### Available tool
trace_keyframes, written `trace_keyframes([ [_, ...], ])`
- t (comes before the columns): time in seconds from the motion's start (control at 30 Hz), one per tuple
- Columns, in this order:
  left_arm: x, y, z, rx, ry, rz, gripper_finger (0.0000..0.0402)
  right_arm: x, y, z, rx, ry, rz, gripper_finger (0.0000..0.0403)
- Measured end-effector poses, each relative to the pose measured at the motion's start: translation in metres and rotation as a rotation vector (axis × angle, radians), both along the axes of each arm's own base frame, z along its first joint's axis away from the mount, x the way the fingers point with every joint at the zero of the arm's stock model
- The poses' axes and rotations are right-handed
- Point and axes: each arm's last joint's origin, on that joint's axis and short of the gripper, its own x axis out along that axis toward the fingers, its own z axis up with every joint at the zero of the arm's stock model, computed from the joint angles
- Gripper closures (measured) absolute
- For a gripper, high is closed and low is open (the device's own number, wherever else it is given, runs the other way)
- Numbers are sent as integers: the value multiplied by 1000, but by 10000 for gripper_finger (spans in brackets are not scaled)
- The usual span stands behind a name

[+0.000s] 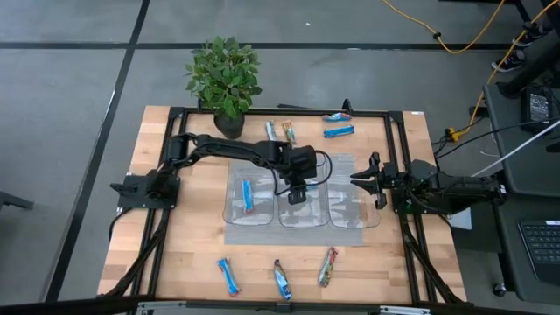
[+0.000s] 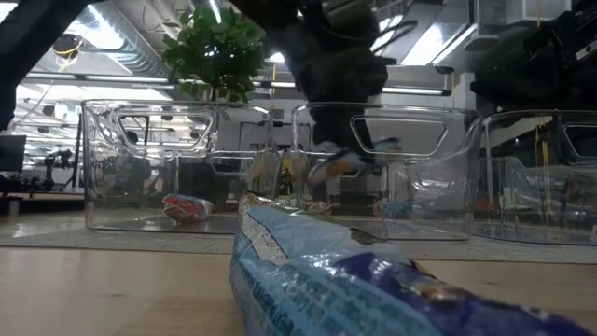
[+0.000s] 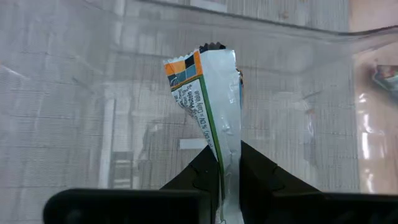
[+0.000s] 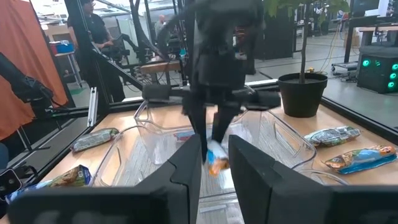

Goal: Pick and place Granola Bars by type
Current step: Put the yellow granola bar into the middle transparent bin, then put the red granola bar into the left transparent bin

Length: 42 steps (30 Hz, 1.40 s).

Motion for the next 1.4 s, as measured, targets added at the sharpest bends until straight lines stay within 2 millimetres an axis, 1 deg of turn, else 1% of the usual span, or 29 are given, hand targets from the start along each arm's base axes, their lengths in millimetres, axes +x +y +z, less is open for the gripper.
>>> trace_keyframes([
  [0.13, 3, 0, -20, -6, 59, -2, 368, 0, 0, 0, 0, 0, 0, 318],
  [0.33, 3, 0, -31, -11, 104, -3, 367, 0, 0, 0, 0, 0, 0, 318],
  [0.5, 2, 0, -31, -12, 109, -2, 349, 0, 0, 0, 0, 0, 0, 318],
  [0.87, 2, -1, -30, -9, 106, -8, 274, 0, 0, 0, 0, 0, 0, 318],
  [0.97, -1, -3, -19, -8, 92, -11, 261, 0, 0, 0, 0, 0, 0, 318],
  [1.07, -5, -6, -1, 2, 50, -26, 254, 0, 0, 0, -1, 0, 0, 318],
  [1.27, -18, -16, 47, 29, -68, -72, 253, 0, 0, 0, -1, 0, 0, 318],
  [1.4, -32, -29, 80, 110, -150, -148, 252, 0, 0, 0, -1, 0, 0, 318],
])
